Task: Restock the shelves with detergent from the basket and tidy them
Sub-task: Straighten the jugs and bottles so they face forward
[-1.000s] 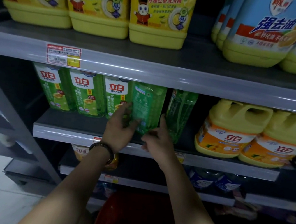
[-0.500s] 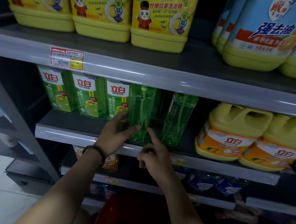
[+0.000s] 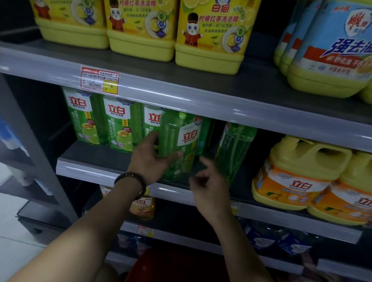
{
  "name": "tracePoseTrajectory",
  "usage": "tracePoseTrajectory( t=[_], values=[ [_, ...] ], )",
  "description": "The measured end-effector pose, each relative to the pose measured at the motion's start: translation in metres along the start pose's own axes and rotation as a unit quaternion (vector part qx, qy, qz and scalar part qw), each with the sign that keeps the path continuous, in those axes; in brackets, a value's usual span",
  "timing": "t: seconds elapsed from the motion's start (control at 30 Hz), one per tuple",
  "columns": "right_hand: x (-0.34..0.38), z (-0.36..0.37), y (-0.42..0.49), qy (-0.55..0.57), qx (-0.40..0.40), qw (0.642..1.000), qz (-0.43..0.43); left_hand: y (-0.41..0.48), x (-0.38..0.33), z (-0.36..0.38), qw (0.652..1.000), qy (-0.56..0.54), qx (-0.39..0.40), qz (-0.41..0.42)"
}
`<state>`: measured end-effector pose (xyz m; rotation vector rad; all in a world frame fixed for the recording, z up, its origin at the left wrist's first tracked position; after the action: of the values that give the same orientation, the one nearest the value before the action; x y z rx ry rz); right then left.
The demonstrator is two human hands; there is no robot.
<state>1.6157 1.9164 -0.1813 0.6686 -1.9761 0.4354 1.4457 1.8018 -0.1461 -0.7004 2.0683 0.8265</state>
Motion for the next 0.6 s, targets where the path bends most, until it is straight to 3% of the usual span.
tracePoseTrajectory(
  t=[0.1, 0.3, 0.43, 0.6],
  values=[
    [0.019, -0.008, 0.016, -0.015, -0.031, 0.999, -0.013, 0.006, 0.009, -0.013, 0.999, -0.023, 0.047, 0.003],
    [0.060, 0.026, 0.021, -0.101, 0.024, 0.991, -0.085, 0.011, 0.029, -0.044, 0.993, -0.031, 0.110, 0.001],
    [0.064, 0.050, 0.025, -0.046, -0.003, 0.994, -0.099, 0.008, 0.057, -0.072, 0.998, -0.026, 0.059, -0.004],
    [0.079, 0.092, 0.023, 0.016, 0.027, 0.996, -0.088, -0.015, 0.081, -0.114, 0.996, -0.020, -0.084, -0.019]
  ],
)
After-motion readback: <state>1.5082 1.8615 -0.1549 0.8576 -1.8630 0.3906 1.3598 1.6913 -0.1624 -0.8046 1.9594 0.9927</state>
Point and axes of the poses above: each hand's wrist, its own y-axis towards the middle knuckle, its own z-axis out of the palm, x = y × z, the point moved 9 cm from there along y, towards the middle knuckle, and after that the axes turned 9 degrees about z, right-handed, at the moved point
